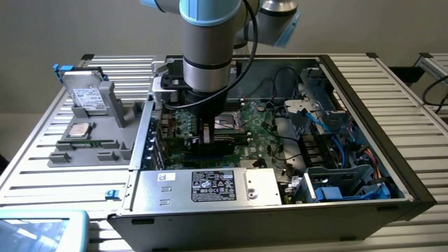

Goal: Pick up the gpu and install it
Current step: 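Insert the gpu into the slot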

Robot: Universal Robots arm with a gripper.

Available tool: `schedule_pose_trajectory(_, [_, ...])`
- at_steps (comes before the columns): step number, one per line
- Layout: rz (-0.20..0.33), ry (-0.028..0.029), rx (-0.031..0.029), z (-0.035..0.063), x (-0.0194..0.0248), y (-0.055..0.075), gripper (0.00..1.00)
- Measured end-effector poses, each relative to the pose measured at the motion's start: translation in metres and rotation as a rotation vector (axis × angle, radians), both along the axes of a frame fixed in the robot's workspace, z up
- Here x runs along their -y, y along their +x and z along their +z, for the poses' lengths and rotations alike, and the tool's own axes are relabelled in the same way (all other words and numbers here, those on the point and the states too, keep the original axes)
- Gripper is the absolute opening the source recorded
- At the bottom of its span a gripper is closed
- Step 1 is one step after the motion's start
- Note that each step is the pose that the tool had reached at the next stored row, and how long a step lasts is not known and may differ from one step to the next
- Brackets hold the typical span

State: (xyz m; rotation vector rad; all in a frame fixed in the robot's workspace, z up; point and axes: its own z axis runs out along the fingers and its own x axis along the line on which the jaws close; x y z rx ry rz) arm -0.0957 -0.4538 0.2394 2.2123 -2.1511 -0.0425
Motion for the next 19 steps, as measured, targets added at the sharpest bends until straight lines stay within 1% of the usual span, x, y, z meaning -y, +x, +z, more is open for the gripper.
schedule_pose_trajectory(19, [0.017, 0.0003, 0.0002, -0.0014, 0.0000, -0.0001, 0.29])
